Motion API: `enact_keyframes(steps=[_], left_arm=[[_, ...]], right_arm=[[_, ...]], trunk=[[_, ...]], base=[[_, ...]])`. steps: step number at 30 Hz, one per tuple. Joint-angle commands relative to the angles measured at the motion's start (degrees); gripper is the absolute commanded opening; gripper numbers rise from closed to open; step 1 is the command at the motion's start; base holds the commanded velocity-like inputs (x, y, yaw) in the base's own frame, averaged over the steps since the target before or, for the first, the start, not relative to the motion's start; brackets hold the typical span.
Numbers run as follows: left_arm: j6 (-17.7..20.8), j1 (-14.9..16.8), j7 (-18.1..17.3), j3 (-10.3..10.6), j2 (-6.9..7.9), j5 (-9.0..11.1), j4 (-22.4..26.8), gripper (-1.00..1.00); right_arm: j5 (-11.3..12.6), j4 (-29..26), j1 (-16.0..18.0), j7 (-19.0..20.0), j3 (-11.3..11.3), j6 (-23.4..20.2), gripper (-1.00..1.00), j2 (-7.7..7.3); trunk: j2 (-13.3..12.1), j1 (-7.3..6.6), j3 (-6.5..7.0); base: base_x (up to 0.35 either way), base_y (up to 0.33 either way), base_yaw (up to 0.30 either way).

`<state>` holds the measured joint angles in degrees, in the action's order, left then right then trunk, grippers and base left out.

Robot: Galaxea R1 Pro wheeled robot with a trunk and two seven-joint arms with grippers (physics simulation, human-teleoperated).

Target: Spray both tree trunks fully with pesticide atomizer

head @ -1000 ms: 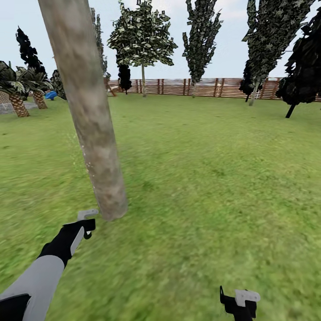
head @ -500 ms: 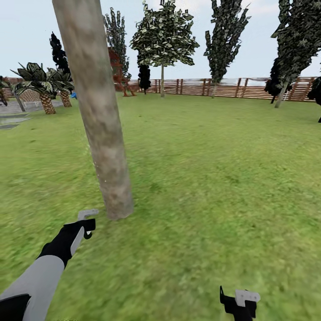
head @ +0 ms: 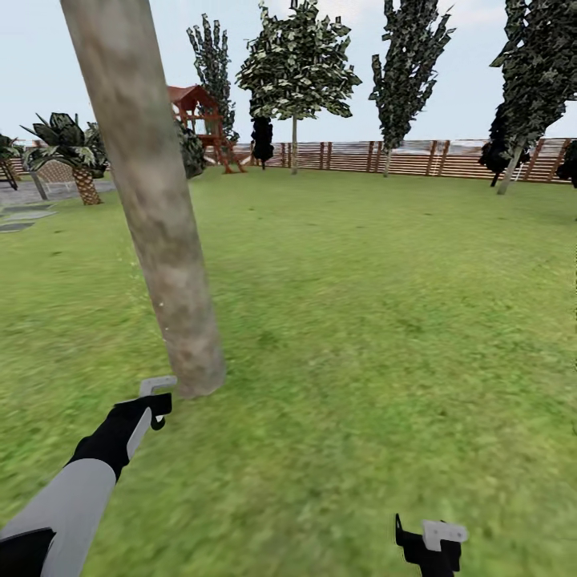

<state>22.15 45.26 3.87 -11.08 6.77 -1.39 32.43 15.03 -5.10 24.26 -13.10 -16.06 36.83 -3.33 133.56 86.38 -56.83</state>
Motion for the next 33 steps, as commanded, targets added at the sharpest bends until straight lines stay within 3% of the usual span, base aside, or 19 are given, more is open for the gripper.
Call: enact_keyframes(steps=[1,17,22,24,27,29,33], left_arm=[[0.00,0.00,0.00,0.00,0.00,-0.01,0.01,-1.00],[-0.07,-0.01,-0.04,0.00,0.05,0.13,-0.49,-1.00],[-4.61,0.63,0.10,0.20,-0.25,-0.01,-1.93,-1.00],[-5.00,1.19,1.04,0.35,-0.75,0.00,-1.96,-1.00],[-5.03,2.45,5.42,0.57,-2.77,-0.34,-1.35,-1.00],[-4.96,4.33,8.06,0.68,-3.00,-0.32,-1.16,-1.00],[-4.87,4.83,7.30,1.32,-3.35,-0.33,-1.11,-1.00]], right_arm=[[0.00,0.00,0.00,0.00,-0.01,0.00,1.00,0.00],[0.00,0.00,0.00,0.00,0.00,0.00,1.00,0.01],[0.00,0.00,0.00,0.00,-0.01,0.00,1.00,0.00],[0.00,0.00,0.00,0.00,-0.02,-0.02,1.00,0.01],[0.00,0.00,-0.01,0.00,-0.01,0.00,1.00,0.00],[0.00,0.00,0.00,0.00,0.02,0.00,1.00,0.00],[0.00,0.00,0.00,0.00,0.00,-0.01,1.00,-0.01]], trunk=[[0.00,0.00,0.00],[0.00,0.00,0.00],[0.00,0.00,0.00],[0.00,0.00,0.00],[0.00,0.00,0.00],[0.00,0.00,0.00],[0.00,0.00,0.00]], base=[[0.001,-0.275,0.000],[0.002,-0.255,0.202],[0.001,-0.020,0.016],[0.000,-0.001,0.001],[0.000,0.000,0.000],[0.000,0.000,0.000],[0.000,0.000,0.000]])
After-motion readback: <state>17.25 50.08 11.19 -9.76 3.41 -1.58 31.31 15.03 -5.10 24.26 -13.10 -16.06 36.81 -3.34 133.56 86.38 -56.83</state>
